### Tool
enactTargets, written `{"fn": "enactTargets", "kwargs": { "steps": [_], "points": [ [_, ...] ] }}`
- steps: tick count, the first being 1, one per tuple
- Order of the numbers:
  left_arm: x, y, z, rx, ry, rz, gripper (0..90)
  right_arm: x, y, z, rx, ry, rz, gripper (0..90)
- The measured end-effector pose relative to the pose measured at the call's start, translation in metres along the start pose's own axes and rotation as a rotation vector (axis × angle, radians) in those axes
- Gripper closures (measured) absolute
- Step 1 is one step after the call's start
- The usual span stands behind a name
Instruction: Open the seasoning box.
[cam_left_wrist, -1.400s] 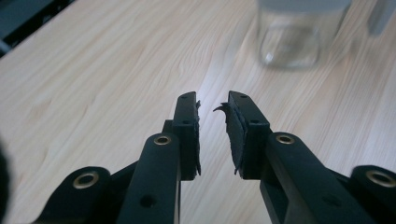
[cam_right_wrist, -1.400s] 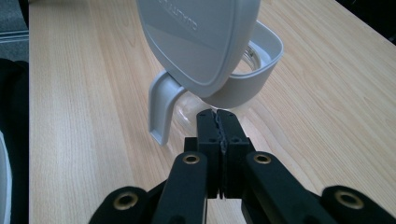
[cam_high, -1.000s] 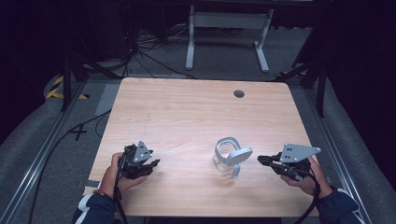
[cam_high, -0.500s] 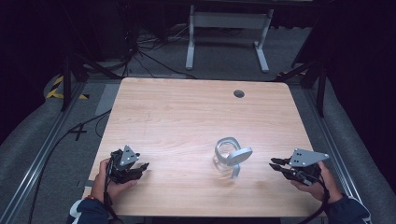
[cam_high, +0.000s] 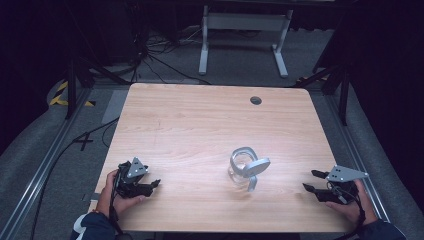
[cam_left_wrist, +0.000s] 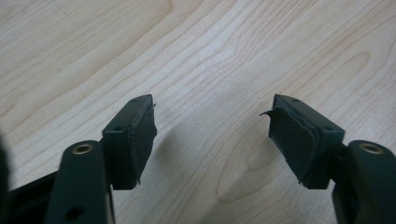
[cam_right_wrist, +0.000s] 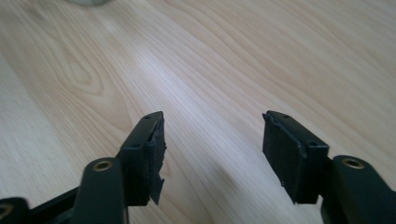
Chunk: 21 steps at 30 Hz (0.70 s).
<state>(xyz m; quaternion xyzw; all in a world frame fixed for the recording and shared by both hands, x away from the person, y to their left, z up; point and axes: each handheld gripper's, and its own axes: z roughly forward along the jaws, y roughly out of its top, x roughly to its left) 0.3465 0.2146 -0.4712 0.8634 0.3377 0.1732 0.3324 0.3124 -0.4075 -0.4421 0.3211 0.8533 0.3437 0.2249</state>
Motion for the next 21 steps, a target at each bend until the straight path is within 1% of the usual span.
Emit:
{"fn": "enactTargets", "kwargs": {
  "steps": [1,2,3,4,5,6,8,9,10,11,12,13,16,18,21],
  "points": [
    [0.000,0.000,0.001,0.007,-0.009,0.000,27.4,-0.002,-0.003,0.000,0.005,-0.004,0.013,37.2],
    [-0.001,-0.001,0.002,0.008,-0.018,-0.011,26.6,-0.004,-0.007,-0.001,0.009,-0.008,0.029,36.1],
    [0.000,-0.001,0.002,0.005,-0.027,-0.007,24.8,-0.006,-0.012,-0.001,0.011,-0.010,0.044,35.4],
    [0.000,-0.002,0.003,0.004,-0.039,-0.027,23.7,-0.008,-0.017,-0.001,0.022,-0.017,0.058,35.1],
    [0.002,-0.002,0.003,0.006,-0.043,-0.018,22.9,-0.009,-0.020,-0.001,0.030,-0.023,0.069,34.3],
    [0.002,-0.002,0.005,-0.012,-0.051,-0.033,21.7,-0.011,-0.022,-0.001,0.030,-0.026,0.080,33.2],
    [0.002,-0.003,0.007,-0.012,-0.079,-0.052,18.8,-0.014,-0.028,-0.001,0.025,-0.020,0.107,32.9],
    [0.002,-0.003,0.007,-0.007,-0.084,-0.048,17.2,-0.015,-0.031,-0.001,0.025,-0.020,0.114,31.6],
    [0.001,-0.004,0.008,-0.022,-0.076,-0.048,15.9,-0.016,-0.033,-0.002,0.017,-0.014,0.125,31.5],
    [0.001,-0.004,0.009,-0.023,-0.077,-0.052,15.3,-0.017,-0.035,-0.002,0.009,-0.005,0.145,31.4],
    [0.001,-0.005,0.009,-0.031,-0.077,-0.046,14.9,-0.018,-0.037,-0.003,0.002,0.004,0.163,31.1],
    [0.001,-0.005,0.009,-0.033,-0.076,-0.047,14.6,-0.018,-0.040,-0.003,-0.009,0.004,0.182,31.0],
    [0.001,-0.006,0.009,-0.033,-0.076,-0.047,14.6,-0.018,-0.040,-0.003,-0.008,-0.005,0.184,30.3],
    [0.001,-0.006,0.009,-0.035,-0.071,-0.056,14.6,-0.018,-0.040,-0.003,-0.008,-0.005,0.184,30.2],
    [0.000,-0.005,0.009,-0.034,-0.064,-0.056,14.6,-0.018,-0.040,-0.003,-0.008,-0.005,0.184,30.2]
  ]
}}
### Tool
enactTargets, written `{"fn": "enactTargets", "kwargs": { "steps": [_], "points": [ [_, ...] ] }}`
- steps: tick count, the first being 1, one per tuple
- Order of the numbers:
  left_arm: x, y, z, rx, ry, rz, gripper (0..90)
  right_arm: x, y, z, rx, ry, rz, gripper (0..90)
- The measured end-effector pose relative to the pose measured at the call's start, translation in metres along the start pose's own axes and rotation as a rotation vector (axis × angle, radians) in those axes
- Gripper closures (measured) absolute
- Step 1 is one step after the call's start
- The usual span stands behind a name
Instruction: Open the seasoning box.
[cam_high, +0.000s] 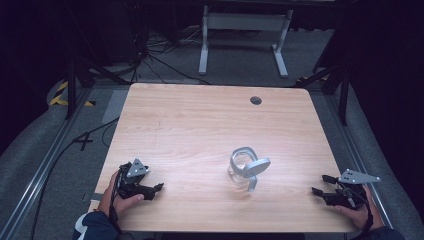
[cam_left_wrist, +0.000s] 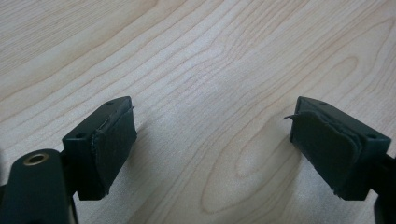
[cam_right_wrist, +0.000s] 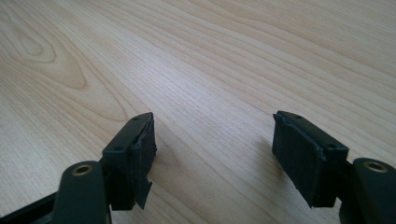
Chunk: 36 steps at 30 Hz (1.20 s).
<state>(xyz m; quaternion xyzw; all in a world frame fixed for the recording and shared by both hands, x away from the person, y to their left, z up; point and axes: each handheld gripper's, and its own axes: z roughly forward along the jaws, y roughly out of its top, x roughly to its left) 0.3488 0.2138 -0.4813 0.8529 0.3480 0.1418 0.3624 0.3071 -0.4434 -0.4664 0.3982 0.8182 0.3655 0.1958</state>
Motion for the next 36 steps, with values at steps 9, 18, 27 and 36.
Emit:
{"fn": "enactTargets", "kwargs": {
  "steps": [9,18,27,36],
  "points": [
    [-0.0008,0.0000,0.0001,0.002,0.001,-0.009,14.6,-0.0005,0.0004,0.0004,0.002,0.003,-0.002,29.3],
    [0.0008,0.0004,-0.0004,0.001,0.013,0.017,14.7,-0.0002,0.0004,0.0005,0.002,-0.001,0.001,29.0],
    [0.0008,0.0005,-0.0003,0.001,0.012,0.017,14.6,-0.0004,0.0006,0.0007,0.002,0.000,-0.001,28.7],
    [0.0005,0.0003,-0.0002,0.001,0.010,0.012,14.6,-0.0007,0.0007,0.0008,0.003,0.002,-0.003,28.6]
  ]
}}
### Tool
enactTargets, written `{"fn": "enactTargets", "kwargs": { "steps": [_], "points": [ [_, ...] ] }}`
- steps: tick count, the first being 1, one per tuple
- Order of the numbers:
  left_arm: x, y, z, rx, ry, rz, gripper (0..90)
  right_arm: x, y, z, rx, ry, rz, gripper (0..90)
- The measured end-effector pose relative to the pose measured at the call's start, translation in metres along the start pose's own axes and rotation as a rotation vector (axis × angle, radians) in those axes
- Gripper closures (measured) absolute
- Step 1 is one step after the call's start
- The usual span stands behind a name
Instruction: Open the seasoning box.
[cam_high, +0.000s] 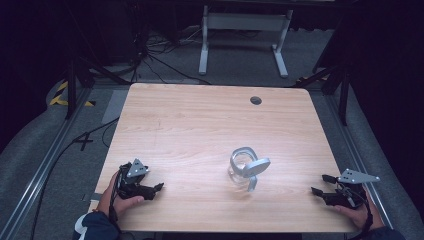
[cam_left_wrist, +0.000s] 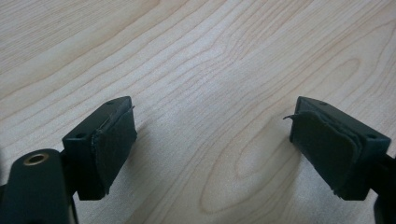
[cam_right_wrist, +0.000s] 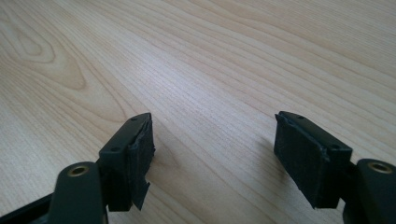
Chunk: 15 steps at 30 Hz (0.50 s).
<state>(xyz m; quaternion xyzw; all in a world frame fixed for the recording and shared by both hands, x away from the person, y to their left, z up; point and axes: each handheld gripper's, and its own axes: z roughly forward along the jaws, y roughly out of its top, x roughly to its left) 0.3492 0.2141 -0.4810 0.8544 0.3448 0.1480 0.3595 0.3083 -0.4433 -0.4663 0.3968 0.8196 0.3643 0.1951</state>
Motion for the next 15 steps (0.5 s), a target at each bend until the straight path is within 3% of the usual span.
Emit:
{"fn": "enactTargets", "kwargs": {
  "steps": [15],
  "points": [
    [-0.0013,-0.0001,0.0001,0.001,0.004,-0.025,14.6,-0.0004,0.0004,0.0000,0.004,0.000,-0.001,28.4]
  ]
}}
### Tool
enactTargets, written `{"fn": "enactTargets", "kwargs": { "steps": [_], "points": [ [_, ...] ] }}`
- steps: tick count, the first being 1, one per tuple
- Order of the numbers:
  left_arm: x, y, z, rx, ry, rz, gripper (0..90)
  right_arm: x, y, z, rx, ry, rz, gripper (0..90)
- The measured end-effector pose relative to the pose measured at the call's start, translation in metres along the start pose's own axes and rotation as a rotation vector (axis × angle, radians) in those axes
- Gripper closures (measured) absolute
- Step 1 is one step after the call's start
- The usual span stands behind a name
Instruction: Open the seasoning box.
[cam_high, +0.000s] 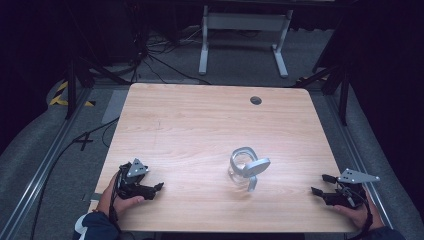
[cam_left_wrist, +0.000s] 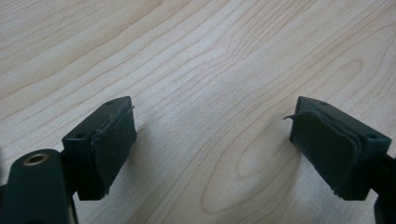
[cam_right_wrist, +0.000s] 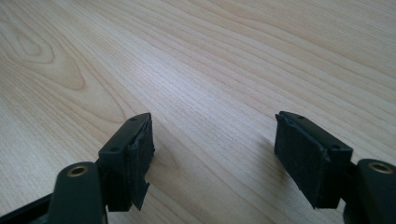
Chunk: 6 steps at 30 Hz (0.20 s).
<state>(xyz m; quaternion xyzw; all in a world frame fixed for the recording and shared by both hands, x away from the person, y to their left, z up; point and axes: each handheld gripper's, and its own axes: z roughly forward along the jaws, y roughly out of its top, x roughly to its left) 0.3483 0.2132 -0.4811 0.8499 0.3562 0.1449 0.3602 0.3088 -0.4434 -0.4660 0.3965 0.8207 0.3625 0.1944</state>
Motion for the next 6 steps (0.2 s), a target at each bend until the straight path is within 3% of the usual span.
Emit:
{"fn": "enactTargets", "kwargs": {
  "steps": [6],
  "points": [
    [-0.0004,-0.0001,-0.0001,0.004,-0.001,-0.013,14.5,0.0000,0.0000,0.0000,0.000,0.000,0.000,28.3]
  ]
}}
